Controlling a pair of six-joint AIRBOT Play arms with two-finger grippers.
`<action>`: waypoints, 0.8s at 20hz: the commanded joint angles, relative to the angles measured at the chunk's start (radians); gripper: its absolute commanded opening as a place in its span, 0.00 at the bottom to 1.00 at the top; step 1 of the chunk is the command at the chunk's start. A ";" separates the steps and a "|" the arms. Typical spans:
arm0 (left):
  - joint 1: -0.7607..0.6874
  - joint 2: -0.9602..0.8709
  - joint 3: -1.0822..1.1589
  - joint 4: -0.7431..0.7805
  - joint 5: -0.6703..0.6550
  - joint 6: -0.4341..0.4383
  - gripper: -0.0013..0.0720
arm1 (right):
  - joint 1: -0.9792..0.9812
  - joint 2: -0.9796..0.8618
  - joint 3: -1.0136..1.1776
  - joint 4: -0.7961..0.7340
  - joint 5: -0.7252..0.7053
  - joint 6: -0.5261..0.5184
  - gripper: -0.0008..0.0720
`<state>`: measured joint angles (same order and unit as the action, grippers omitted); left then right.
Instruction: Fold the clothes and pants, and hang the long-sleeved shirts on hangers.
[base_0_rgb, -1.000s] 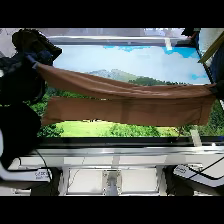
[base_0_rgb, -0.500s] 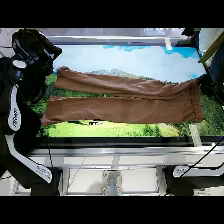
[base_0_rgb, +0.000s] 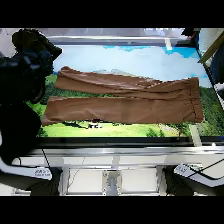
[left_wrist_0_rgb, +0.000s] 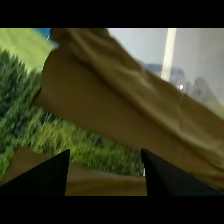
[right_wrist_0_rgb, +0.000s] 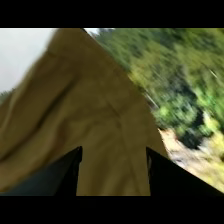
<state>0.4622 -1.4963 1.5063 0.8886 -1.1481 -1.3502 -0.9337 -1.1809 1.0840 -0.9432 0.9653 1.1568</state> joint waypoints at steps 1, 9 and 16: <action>0.060 0.296 -0.398 0.042 -0.036 -0.048 0.68 | -0.167 0.171 -0.192 0.063 0.129 -0.129 0.64; 0.094 0.606 -1.001 0.047 0.136 -0.315 0.68 | -0.174 0.225 -0.243 0.097 0.161 -0.159 0.63; 0.094 0.605 -1.052 0.047 0.459 -0.454 0.46 | -0.174 0.225 -0.243 0.097 0.184 -0.161 0.63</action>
<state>0.5552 -0.8974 0.4793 0.9337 -0.8276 -1.7386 -1.1069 -0.9577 0.8429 -0.8478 1.1355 0.9981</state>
